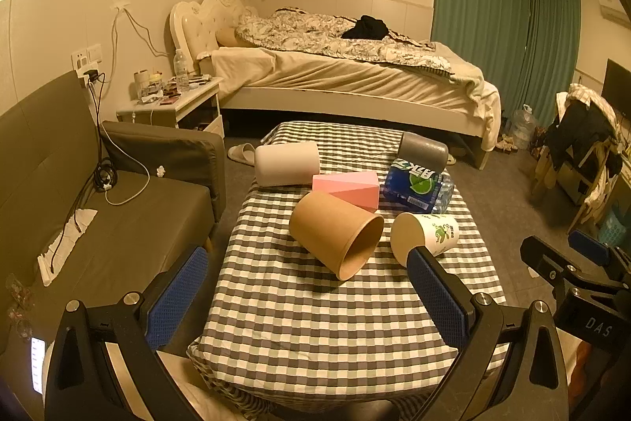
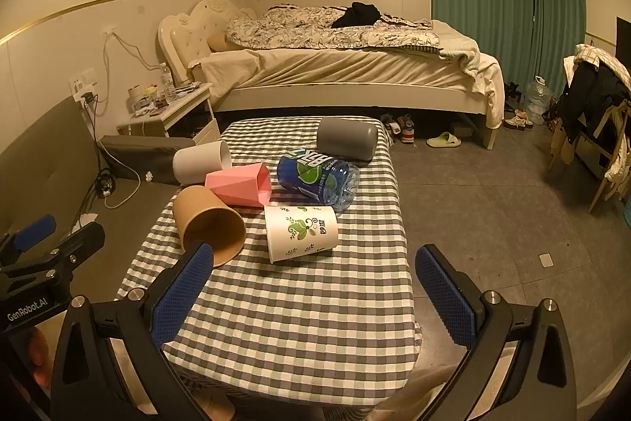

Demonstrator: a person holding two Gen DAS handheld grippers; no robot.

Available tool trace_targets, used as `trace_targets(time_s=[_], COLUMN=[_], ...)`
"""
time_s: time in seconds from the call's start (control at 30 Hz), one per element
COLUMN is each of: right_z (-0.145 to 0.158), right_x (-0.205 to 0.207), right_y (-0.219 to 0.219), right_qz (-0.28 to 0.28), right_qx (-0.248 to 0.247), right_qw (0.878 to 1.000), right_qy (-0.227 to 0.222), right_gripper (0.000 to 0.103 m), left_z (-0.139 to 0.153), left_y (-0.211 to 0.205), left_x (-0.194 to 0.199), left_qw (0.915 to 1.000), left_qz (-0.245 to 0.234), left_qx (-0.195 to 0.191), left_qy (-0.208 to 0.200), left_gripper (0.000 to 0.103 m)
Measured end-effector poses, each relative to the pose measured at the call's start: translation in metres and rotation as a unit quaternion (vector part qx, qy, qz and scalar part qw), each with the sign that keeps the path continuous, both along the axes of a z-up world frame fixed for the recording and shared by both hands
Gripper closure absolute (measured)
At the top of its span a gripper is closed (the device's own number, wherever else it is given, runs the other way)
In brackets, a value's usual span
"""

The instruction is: Flip cup upside down

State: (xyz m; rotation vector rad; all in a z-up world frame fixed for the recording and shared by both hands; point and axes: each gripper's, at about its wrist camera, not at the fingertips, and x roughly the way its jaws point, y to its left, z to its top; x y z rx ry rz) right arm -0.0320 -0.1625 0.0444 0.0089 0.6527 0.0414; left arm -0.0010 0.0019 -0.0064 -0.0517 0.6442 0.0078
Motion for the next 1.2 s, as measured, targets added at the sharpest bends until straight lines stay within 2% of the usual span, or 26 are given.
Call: trace_targets(time_s=[1.2], right_z=[-0.0023], right_x=[0.0017], right_y=[-0.0004], right_qz=[-0.005], right_qx=[0.003], right_qw=[1.000], right_qy=[0.005], right_gripper=[0.000], left_z=[-0.0060], left_y=[0.0011], left_x=[0.0027], left_qw=[1.0000], left_qz=[0.003], left_qx=[0.002], left_qy=[0.006], left_gripper=[0.000])
